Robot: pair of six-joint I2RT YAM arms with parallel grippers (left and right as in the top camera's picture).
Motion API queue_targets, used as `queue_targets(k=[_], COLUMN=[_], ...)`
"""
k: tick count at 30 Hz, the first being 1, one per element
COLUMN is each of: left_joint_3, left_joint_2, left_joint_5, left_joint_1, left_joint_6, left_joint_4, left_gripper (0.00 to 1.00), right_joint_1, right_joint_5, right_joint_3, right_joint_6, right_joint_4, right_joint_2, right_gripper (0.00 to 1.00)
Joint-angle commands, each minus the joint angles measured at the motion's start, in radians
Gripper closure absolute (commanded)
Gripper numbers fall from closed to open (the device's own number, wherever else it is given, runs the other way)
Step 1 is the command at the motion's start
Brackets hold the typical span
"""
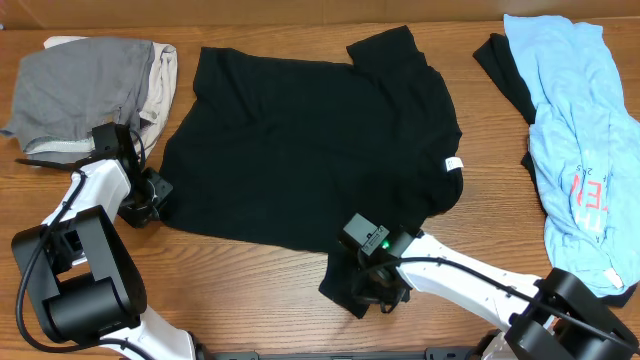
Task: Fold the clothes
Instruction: 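Fold the bottom hem upward toward the collar with both grippers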
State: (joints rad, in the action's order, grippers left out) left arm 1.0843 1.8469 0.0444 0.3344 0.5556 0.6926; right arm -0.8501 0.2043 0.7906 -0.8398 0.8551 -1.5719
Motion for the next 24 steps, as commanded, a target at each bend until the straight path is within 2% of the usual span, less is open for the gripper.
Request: queue_targets(k=[1, 8, 13, 19, 24], left_joint_3=[-0.027, -0.010, 0.092, 0.328, 0.447], left_joint_2=[0.070, 0.070, 0.068, 0.066, 0.042], left_joint_5=[0.003, -0.081, -0.131, -0.130, -0.116], left_joint_1=[0.006, 0.006, 0.008, 0.008, 0.008], left_joint_6=[-0.003, -0.086, -0.145, -0.211, -0.229], left_joint_4=[0.023, 0.042, 0.139, 0.375, 0.485], left_gripper=[0.96, 0.96, 0.96, 0.96, 0.96], right_joint_1=[-0.007, -0.007, 0.023, 0.156, 0.251], right_joint_5=[-0.001, -0.044, -0.082, -0.085, -0.120], right_joint_3=[-0.006, -0.006, 0.029, 0.167, 0.298], right_joint_6=[-0.018, -0.096, -0.159, -0.115, -0.069], right_joint_4=[0.000, 0.049, 0.158, 0.426, 0.607], right_joint_2=[0.000, 0.002, 0.093, 0.317, 0.412], right_gripper=[0.96, 0.96, 0.96, 0.96, 0.96])
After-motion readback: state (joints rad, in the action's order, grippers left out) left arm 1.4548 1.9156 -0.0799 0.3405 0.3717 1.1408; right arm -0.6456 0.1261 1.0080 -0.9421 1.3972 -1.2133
